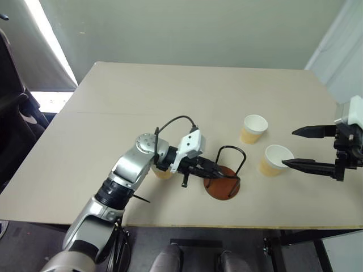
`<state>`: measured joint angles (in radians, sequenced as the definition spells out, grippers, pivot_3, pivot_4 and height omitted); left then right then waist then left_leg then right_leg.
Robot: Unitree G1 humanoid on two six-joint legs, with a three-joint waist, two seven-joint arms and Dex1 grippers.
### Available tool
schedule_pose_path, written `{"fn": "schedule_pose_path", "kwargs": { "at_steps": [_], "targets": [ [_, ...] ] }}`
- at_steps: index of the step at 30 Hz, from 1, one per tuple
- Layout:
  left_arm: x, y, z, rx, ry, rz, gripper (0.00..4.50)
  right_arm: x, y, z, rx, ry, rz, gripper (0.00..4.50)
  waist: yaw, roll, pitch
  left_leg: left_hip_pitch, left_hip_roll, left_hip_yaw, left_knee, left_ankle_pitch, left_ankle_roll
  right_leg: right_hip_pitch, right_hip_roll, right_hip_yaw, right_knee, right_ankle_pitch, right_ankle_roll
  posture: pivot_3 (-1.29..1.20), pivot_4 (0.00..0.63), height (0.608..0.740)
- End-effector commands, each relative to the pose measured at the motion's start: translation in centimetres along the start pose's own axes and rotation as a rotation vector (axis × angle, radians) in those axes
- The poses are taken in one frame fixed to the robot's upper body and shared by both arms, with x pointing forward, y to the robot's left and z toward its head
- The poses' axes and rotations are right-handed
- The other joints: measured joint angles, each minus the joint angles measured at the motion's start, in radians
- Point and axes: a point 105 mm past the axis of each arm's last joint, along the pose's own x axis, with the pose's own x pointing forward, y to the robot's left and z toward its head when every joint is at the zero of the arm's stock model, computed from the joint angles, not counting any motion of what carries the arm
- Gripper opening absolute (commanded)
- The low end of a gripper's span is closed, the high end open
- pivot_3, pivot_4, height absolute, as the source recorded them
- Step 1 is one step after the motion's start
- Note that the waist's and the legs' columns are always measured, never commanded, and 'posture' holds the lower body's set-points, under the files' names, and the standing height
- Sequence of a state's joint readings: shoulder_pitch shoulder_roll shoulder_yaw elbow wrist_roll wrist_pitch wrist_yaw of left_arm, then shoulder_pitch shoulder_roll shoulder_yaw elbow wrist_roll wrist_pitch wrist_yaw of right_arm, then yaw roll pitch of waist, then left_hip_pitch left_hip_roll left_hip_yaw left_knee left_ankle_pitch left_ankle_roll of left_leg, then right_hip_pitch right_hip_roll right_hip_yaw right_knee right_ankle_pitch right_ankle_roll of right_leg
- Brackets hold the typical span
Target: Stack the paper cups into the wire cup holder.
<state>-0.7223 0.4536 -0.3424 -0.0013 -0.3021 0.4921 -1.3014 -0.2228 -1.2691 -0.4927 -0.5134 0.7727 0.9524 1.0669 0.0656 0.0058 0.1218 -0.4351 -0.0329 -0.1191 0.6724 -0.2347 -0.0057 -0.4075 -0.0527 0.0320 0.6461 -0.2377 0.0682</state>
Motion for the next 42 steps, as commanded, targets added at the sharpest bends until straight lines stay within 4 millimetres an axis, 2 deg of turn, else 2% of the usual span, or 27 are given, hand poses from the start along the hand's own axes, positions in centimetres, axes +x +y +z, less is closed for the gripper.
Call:
{"fn": "schedule_pose_path", "kwargs": {
  "at_steps": [1,7,15,20,24,28,31,35,39,42],
  "targets": [
    [0.1,-0.3,0.9,0.050,-0.017,0.000,2.20,-0.2,-0.1,0.9,-0.044,-0.023,-0.016,4.50,0.000,0.000,0.000,0.000,0.000,0.000,0.000,0.000,0.000,0.000,0.000,0.000,0.000,0.000,0.000,0.00,0.150,0.740],
    [-0.1,-0.5,1.7,0.081,-0.047,0.011,4.43,-0.1,-0.1,1.0,-0.060,-0.030,-0.016,4.50,0.000,0.000,0.000,0.000,0.000,0.000,0.000,0.000,0.000,0.000,0.000,0.000,0.000,0.000,0.000,0.00,0.150,0.740],
    [-2.3,-1.1,2.1,0.085,-0.048,0.039,4.47,0.2,-0.3,0.9,-0.081,-0.032,-0.016,4.50,-0.002,0.000,0.000,0.000,0.000,0.000,0.001,0.000,0.000,0.000,0.000,0.000,0.000,0.000,0.000,0.00,0.150,0.740],
    [-2.9,-0.9,2.6,0.077,-0.065,0.067,4.47,0.2,-1.7,0.9,-0.093,-0.035,-0.048,4.50,-0.001,0.000,0.000,0.000,0.000,0.000,0.003,-0.001,0.001,0.002,0.000,0.000,0.000,0.000,0.001,0.00,0.150,0.740],
    [-4.5,0.1,3.8,0.073,-0.103,0.140,4.47,0.9,-3.2,1.6,-0.128,-0.057,-0.076,4.50,-0.006,0.000,0.000,0.001,0.000,0.000,0.004,-0.001,0.001,0.002,0.000,0.000,0.001,0.000,0.001,0.00,0.150,0.740],
    [-6.9,1.6,6.0,0.051,-0.180,0.235,4.47,2.4,-4.3,2.7,-0.172,-0.098,-0.074,4.50,-0.010,0.000,0.000,0.001,0.000,0.000,0.004,0.000,0.001,0.002,0.000,0.000,0.002,0.001,0.001,0.00,0.150,0.740],
    [-8.1,1.7,6.9,0.039,-0.200,0.250,4.47,4.1,-4.9,2.8,-0.191,-0.103,-0.046,4.50,-0.012,0.000,0.000,0.001,0.000,0.000,0.005,-0.001,0.002,0.002,0.000,0.000,0.002,0.001,0.001,0.00,0.150,0.740],
    [-9.7,1.4,5.9,0.032,-0.121,0.262,4.47,6.3,-5.7,2.3,-0.220,-0.068,-0.011,4.50,-0.014,0.000,0.000,0.000,0.000,-0.001,0.005,-0.001,0.002,0.001,0.000,0.000,0.001,0.001,0.001,0.00,0.150,0.740],
    [-11.2,0.6,5.5,0.037,-0.069,0.255,4.47,7.8,-6.4,1.5,-0.256,-0.013,0.010,4.50,-0.014,0.000,0.000,0.000,0.000,-0.002,0.005,-0.001,0.002,0.001,0.000,-0.001,0.000,0.001,0.001,0.00,0.150,0.740],
    [-12.1,0.7,5.2,0.041,-0.041,0.285,4.47,8.6,-7.1,0.9,-0.279,0.024,0.017,4.50,-0.012,0.000,0.000,0.000,0.000,-0.002,0.005,-0.001,0.002,0.001,0.000,-0.001,0.000,0.001,0.001,0.00,0.150,0.740]
  ]
}}
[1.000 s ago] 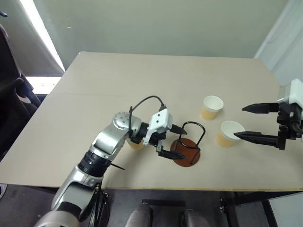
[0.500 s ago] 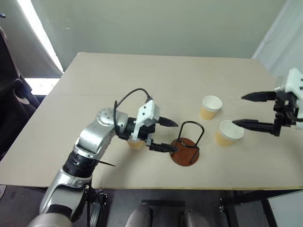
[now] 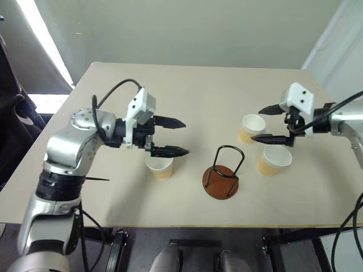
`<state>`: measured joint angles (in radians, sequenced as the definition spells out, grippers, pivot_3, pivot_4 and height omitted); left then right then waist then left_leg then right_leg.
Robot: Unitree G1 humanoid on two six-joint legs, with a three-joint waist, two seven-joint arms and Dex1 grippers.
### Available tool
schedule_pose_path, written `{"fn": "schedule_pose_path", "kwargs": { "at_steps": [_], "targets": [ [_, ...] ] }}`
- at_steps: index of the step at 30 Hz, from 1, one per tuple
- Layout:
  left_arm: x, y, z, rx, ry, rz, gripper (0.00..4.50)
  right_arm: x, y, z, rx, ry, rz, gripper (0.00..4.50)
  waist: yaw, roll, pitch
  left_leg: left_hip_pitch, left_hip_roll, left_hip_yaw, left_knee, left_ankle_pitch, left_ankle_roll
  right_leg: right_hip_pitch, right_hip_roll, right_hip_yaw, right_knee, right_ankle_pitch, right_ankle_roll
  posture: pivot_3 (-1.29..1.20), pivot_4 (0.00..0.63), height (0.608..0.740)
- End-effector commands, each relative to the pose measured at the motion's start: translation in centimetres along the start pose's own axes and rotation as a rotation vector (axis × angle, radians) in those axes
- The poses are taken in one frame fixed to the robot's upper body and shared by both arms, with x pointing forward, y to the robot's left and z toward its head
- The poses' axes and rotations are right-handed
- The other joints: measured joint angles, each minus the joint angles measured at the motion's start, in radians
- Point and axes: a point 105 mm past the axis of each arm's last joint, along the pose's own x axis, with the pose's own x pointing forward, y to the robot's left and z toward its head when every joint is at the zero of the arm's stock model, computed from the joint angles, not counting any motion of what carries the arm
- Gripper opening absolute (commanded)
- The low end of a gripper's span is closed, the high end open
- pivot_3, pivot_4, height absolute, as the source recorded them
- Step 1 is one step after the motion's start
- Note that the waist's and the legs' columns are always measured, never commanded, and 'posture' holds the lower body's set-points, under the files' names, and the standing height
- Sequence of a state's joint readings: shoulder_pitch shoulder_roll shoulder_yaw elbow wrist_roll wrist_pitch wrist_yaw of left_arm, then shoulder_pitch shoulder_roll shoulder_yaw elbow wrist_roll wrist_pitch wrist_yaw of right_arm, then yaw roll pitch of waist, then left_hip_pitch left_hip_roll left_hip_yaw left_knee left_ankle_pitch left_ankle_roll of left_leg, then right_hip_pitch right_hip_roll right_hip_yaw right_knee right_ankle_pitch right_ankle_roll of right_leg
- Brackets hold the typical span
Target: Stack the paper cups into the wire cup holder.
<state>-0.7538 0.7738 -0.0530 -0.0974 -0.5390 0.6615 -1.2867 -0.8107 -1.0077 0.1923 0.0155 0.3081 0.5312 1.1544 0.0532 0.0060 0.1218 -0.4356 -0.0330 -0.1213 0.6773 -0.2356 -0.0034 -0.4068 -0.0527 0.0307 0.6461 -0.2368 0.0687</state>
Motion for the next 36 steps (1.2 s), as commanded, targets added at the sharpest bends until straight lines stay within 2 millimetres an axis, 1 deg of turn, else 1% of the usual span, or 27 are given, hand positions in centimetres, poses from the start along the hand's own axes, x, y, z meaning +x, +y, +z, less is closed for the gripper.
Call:
{"fn": "schedule_pose_path", "kwargs": {
  "at_steps": [1,5,10,19,24,27,34,36],
  "targets": [
    [-1.1,0.3,0.8,0.055,-0.001,0.035,4.47,0.0,-1.0,0.2,-0.066,0.026,-0.013,4.50,0.001,0.000,0.000,0.000,0.000,0.000,0.000,0.000,0.000,0.000,0.000,0.000,0.000,0.000,0.000,0.00,0.150,0.740],
    [-1.2,0.6,0.8,0.056,-0.004,0.063,4.47,1.0,-2.2,-0.7,-0.090,0.075,-0.018,4.50,-0.001,0.000,0.000,0.000,0.000,0.000,0.000,0.000,0.000,0.000,0.000,0.000,0.001,0.000,-0.001,0.00,0.150,0.740],
    [-1.2,0.6,0.6,0.058,-0.004,0.064,4.47,2.1,-3.0,-1.5,-0.101,0.114,-0.007,4.50,-0.002,0.000,0.000,0.000,0.000,0.000,-0.002,0.000,-0.001,-0.001,0.000,0.000,0.001,0.000,-0.003,0.00,0.150,0.740],
    [-1.3,0.7,0.4,0.064,0.004,0.070,4.47,3.5,-3.8,-3.8,-0.143,0.217,0.005,4.50,0.000,0.000,0.000,0.000,0.000,0.000,-0.007,-0.001,-0.002,-0.002,0.000,0.000,0.001,0.000,-0.004,0.00,0.150,0.740],
    [-1.3,0.7,0.4,0.066,0.007,0.071,4.47,4.2,-4.0,-4.2,-0.159,0.233,0.012,4.50,-0.001,0.000,0.000,0.000,0.000,0.000,-0.010,0.000,-0.003,-0.002,0.000,-0.001,0.001,0.000,-0.004,0.00,0.150,0.740],
    [-1.3,0.7,0.3,0.068,0.009,0.074,4.50,4.6,-4.1,-4.1,-0.177,0.241,0.018,3.89,-0.001,0.000,0.000,0.000,0.000,0.000,-0.011,-0.001,-0.003,-0.002,0.000,-0.001,0.000,0.000,-0.004,0.00,0.150,0.740],
    [-1.3,0.7,0.0,0.072,0.015,0.072,4.50,4.9,-3.8,-3.8,-0.187,0.232,0.047,1.31,0.000,0.000,0.000,0.000,0.000,0.000,-0.012,-0.001,-0.004,-0.002,0.000,-0.001,0.000,-0.001,-0.005,0.00,0.150,0.740],
    [-1.3,0.7,-0.1,0.072,0.016,0.070,4.50,4.7,-3.6,-3.5,-0.185,0.222,0.060,0.48,-0.001,0.000,0.000,0.000,0.000,0.000,-0.012,-0.001,-0.004,-0.002,0.000,-0.001,0.000,-0.001,-0.005,0.00,0.150,0.740]
  ]
}}
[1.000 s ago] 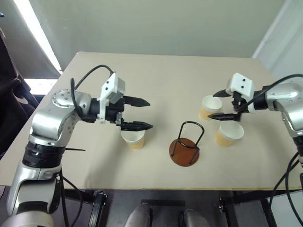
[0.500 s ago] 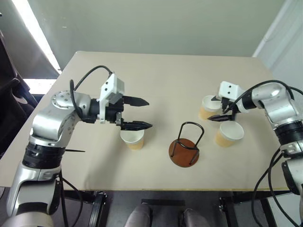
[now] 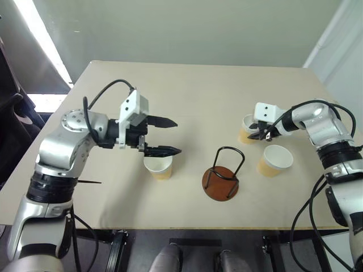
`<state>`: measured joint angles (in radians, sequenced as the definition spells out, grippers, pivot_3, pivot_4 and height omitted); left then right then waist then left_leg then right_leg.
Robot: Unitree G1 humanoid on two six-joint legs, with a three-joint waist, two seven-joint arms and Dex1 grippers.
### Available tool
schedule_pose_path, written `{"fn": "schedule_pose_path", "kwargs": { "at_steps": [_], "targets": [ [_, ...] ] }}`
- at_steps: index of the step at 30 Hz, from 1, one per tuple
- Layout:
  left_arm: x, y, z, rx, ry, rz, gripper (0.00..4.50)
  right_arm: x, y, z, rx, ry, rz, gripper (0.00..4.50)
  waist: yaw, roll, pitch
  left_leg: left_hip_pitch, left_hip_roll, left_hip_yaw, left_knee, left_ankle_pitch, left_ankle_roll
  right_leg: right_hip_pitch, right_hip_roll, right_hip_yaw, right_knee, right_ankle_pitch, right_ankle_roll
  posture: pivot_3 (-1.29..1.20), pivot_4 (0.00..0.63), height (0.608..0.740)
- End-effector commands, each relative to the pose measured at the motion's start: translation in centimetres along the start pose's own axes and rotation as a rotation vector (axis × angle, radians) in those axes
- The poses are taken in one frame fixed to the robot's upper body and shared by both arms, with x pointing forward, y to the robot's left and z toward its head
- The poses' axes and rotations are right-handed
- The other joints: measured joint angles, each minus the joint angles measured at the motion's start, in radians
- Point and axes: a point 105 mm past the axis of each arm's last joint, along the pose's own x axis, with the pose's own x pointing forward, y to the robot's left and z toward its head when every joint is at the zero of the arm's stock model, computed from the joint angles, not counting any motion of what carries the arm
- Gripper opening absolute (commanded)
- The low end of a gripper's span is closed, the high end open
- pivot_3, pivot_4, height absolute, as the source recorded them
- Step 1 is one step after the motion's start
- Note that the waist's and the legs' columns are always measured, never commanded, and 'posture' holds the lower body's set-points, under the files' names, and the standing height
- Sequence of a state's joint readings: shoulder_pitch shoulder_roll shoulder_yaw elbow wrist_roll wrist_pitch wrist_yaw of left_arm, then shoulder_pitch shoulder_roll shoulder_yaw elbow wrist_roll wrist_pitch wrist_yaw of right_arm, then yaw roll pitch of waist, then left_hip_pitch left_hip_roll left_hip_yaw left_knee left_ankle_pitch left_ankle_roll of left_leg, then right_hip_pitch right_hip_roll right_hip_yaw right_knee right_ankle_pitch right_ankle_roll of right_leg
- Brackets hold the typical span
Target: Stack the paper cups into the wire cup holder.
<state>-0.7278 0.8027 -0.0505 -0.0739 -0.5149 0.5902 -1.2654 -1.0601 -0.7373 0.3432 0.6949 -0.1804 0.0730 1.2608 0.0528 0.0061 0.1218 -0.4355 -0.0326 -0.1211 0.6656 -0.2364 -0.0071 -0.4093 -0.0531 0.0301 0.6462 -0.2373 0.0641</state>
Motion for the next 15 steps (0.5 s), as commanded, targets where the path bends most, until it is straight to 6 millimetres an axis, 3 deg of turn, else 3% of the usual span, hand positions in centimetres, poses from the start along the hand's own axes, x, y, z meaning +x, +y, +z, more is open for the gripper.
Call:
{"fn": "schedule_pose_path", "kwargs": {
  "at_steps": [1,5,9,15],
  "targets": [
    [-0.5,0.1,0.6,0.039,-0.009,0.007,4.50,-1.3,-0.6,1.5,-0.042,-0.038,-0.014,0.15,0.000,0.000,0.000,0.000,0.000,0.000,0.000,0.000,0.000,0.000,0.000,0.000,0.000,0.000,0.000,0.00,0.150,0.740],
    [-0.6,-0.6,0.1,0.050,0.007,-0.033,4.50,-2.7,-0.1,2.8,-0.048,-0.093,0.008,0.06,-0.001,0.000,0.000,0.000,0.000,0.000,-0.001,0.000,0.000,0.000,0.000,0.000,0.000,0.000,-0.001,0.00,0.150,0.740],
    [-0.7,-0.9,-0.3,0.045,0.016,-0.041,4.50,-5.2,0.8,5.2,-0.080,-0.168,0.007,0.06,0.001,0.000,0.000,-0.001,0.000,0.000,-0.001,0.000,-0.001,0.000,0.000,-0.001,-0.001,-0.001,-0.001,0.00,0.150,0.740],
    [-0.9,-0.9,-0.4,0.048,0.024,-0.047,4.50,-9.7,4.4,10.0,-0.228,-0.258,0.039,0.06,-0.001,0.000,0.000,0.000,0.000,0.000,-0.001,0.000,-0.001,0.000,0.000,-0.001,-0.001,-0.001,-0.001,0.00,0.150,0.740]
  ]
}}
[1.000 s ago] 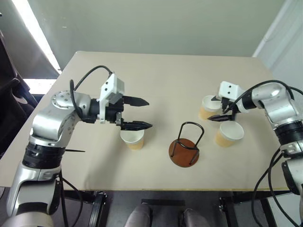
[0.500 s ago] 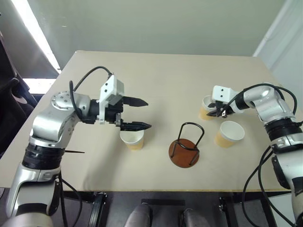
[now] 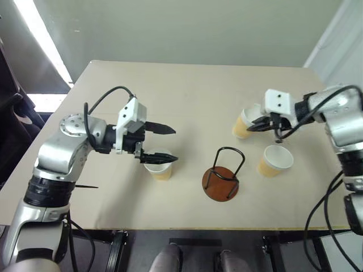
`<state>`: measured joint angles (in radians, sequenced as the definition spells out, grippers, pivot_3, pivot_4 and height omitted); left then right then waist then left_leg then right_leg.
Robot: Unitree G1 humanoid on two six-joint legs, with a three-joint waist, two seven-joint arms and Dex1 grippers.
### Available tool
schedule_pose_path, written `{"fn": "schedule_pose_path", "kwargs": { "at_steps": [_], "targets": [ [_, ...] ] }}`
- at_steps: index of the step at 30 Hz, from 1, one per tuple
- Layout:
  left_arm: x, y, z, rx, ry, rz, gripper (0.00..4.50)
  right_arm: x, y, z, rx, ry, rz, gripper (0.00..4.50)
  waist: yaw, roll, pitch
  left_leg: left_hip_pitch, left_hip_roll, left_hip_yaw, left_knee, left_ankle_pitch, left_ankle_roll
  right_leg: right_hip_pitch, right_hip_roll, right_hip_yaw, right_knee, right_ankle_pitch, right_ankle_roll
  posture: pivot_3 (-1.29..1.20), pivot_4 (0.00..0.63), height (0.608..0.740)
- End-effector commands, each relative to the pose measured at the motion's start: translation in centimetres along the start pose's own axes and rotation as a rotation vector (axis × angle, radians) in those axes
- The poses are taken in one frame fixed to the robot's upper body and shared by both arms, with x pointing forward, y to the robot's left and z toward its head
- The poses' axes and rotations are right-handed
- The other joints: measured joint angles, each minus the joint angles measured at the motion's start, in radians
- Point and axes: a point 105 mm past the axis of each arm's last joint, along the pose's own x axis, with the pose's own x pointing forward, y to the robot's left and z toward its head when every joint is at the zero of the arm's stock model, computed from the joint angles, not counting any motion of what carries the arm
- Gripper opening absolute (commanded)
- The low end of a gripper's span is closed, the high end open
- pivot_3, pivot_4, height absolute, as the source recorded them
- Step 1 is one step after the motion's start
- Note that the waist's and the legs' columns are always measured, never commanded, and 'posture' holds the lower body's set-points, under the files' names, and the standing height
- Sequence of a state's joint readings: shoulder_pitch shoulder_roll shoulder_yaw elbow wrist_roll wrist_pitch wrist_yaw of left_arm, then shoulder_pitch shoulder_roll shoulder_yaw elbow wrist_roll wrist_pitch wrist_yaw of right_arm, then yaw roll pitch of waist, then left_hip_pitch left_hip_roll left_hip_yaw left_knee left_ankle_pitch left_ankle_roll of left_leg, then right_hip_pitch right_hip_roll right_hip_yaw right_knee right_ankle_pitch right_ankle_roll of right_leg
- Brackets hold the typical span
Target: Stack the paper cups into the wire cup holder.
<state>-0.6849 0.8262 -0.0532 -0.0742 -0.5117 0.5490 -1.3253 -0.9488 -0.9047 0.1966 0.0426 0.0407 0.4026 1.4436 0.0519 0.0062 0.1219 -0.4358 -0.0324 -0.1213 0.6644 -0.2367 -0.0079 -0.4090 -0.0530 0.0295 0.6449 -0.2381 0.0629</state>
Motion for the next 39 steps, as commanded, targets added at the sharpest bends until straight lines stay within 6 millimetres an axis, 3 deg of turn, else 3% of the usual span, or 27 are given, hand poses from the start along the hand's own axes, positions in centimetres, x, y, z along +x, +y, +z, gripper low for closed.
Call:
{"fn": "schedule_pose_path", "kwargs": {
  "at_steps": [1,7,10,13,19,24,34,37,39],
  "targets": [
    [-0.4,0.0,0.6,0.047,0.005,0.003,4.50,-2.6,1.9,4.6,-0.113,-0.078,0.010,0.06,-0.001,0.000,0.000,0.000,0.000,0.000,0.000,0.000,0.000,0.000,0.000,0.000,0.000,0.000,0.000,0.00,0.150,0.740],
    [-0.2,0.0,0.4,0.050,0.011,-0.017,4.50,-3.8,5.6,8.2,-0.182,-0.107,0.091,0.06,-0.004,0.000,0.000,0.001,0.000,0.000,0.001,0.000,0.000,0.001,0.000,0.000,-0.001,0.000,0.000,0.00,0.150,0.740],
    [0.0,0.0,0.5,0.056,0.010,-0.030,4.50,-3.7,6.8,9.0,-0.193,-0.115,0.125,0.06,-0.004,0.000,0.000,0.001,0.000,0.000,0.001,0.000,0.000,0.000,0.000,0.000,-0.001,0.000,0.000,0.00,0.150,0.740],
    [0.2,0.0,0.7,0.065,0.009,-0.049,4.50,-3.1,8.4,9.2,-0.199,-0.116,0.196,0.06,-0.004,0.000,0.000,0.001,0.000,-0.001,0.001,0.001,0.000,0.000,0.000,0.000,-0.002,0.000,0.000,0.00,0.150,0.740],
    [0.2,0.1,0.8,0.068,0.010,-0.050,4.50,-2.3,9.6,8.7,-0.199,-0.101,0.241,0.06,-0.005,0.000,0.000,0.001,0.000,-0.001,0.002,0.001,0.000,0.000,0.000,0.000,-0.002,0.000,0.000,0.00,0.150,0.740],
    [0.1,0.1,0.8,0.068,0.011,-0.045,4.50,-1.7,9.6,7.3,-0.214,-0.058,0.245,0.06,-0.005,0.000,0.000,0.001,0.000,-0.001,0.002,0.001,0.000,0.000,0.000,0.000,-0.002,0.000,0.000,0.00,0.150,0.740],
    [0.0,0.2,0.8,0.065,0.014,-0.032,4.50,-1.1,9.6,6.6,-0.228,-0.053,0.253,0.06,-0.006,0.000,0.000,0.001,0.000,-0.001,0.003,0.001,0.001,0.000,0.000,0.000,-0.001,0.000,0.000,0.00,0.150,0.740],
    [0.1,0.3,0.8,0.064,0.014,-0.029,4.50,-1.1,9.8,6.9,-0.210,-0.074,0.261,0.64,-0.006,0.000,0.000,0.001,0.000,-0.001,0.003,0.001,0.001,0.000,0.000,0.000,-0.001,0.000,0.000,0.00,0.150,0.740],
    [0.2,0.5,0.8,0.062,0.012,-0.028,4.50,-1.0,9.6,7.5,-0.186,-0.112,0.243,1.37,-0.006,0.000,0.000,0.001,0.000,0.000,0.003,0.001,0.001,0.000,0.000,0.000,-0.001,0.000,0.000,0.00,0.150,0.740]
  ]
}}
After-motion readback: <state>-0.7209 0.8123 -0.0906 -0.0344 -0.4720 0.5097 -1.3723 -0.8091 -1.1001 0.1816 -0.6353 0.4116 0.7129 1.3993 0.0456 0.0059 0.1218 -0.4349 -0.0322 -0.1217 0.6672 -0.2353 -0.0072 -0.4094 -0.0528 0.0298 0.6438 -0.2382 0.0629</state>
